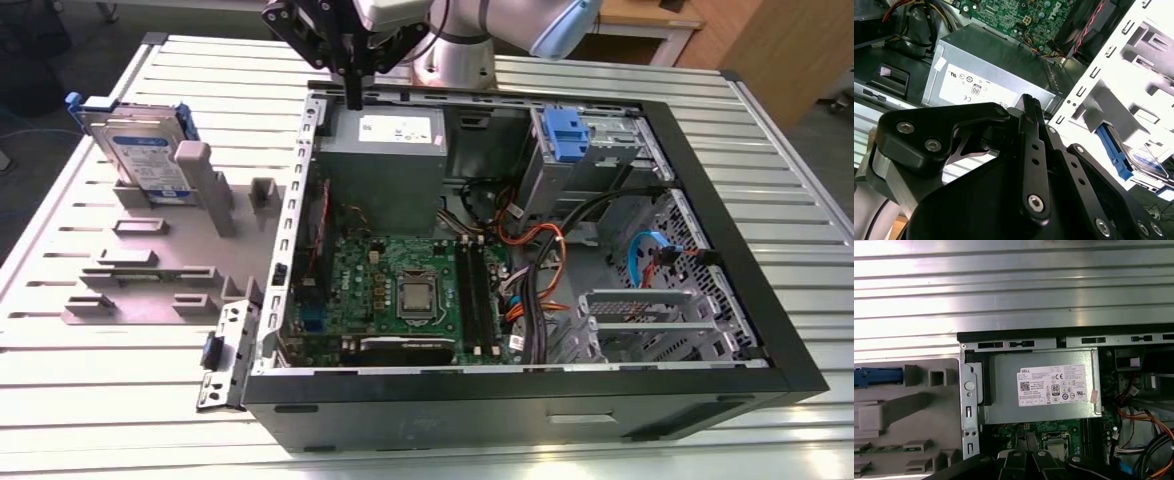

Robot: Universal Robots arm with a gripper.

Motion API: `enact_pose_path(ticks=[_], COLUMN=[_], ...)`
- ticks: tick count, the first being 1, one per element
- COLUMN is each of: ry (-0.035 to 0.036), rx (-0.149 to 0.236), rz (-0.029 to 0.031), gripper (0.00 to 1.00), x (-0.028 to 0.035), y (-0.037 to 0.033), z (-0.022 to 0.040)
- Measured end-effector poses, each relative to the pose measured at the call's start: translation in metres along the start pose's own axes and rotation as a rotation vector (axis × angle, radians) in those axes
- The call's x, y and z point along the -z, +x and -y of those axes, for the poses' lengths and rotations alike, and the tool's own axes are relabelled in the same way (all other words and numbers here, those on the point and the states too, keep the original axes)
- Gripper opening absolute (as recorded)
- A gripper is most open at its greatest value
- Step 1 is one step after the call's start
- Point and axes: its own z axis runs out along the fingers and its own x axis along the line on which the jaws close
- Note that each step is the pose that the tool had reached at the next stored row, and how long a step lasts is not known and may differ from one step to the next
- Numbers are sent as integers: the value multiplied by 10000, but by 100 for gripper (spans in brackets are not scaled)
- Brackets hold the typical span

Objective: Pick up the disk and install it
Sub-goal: 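Reach for the disk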

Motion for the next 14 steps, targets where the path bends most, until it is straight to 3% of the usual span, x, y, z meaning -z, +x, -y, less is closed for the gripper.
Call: enact_pose_path(ticks=[14], ry=[-1], rx=[0], rz=[1], gripper=[11], x=[0], y=[29], z=[2])
